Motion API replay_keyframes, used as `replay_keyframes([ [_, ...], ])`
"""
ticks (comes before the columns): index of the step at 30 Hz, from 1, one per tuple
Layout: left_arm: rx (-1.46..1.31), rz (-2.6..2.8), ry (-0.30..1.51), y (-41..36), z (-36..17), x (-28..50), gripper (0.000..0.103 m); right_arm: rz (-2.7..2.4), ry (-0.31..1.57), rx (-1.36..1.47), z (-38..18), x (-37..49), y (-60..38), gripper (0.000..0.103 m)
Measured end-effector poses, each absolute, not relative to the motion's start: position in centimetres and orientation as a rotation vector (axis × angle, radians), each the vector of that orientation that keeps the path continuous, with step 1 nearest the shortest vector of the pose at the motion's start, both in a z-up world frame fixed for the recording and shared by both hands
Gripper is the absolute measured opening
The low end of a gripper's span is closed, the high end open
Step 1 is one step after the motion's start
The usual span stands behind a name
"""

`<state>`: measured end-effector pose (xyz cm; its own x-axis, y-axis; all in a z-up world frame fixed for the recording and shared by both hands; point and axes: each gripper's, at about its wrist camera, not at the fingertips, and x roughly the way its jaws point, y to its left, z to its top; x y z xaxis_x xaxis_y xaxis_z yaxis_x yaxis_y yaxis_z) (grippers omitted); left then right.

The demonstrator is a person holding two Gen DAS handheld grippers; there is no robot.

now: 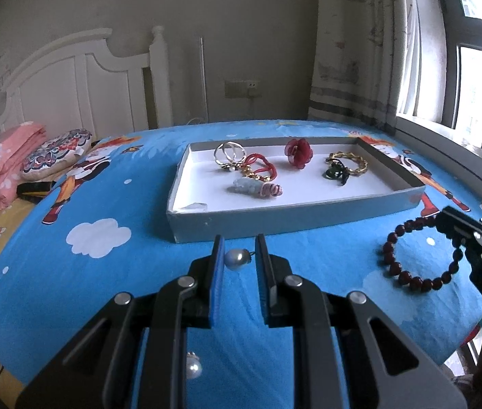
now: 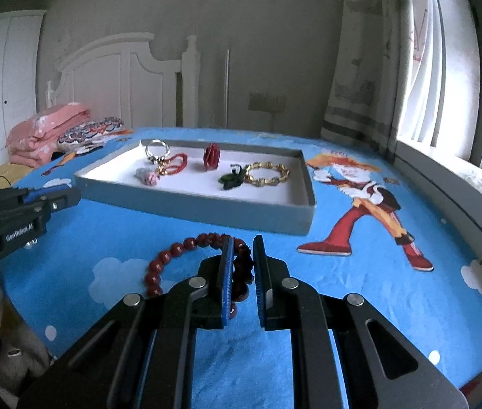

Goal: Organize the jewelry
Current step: 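Lift the red bead bracelet with the right tool while the left tool holds the pearl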

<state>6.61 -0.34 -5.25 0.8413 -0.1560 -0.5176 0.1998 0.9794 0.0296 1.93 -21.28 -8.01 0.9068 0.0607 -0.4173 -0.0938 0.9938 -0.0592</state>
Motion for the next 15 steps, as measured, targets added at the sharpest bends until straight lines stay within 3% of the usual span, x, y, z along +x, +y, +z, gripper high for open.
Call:
replay_keyframes([
  [15,0.119,-0.208,0.48,-1.3,-3.7,5.6,0.018,0.095,0.34,-0.117,-5.6,0.9,-19.8,0.01],
])
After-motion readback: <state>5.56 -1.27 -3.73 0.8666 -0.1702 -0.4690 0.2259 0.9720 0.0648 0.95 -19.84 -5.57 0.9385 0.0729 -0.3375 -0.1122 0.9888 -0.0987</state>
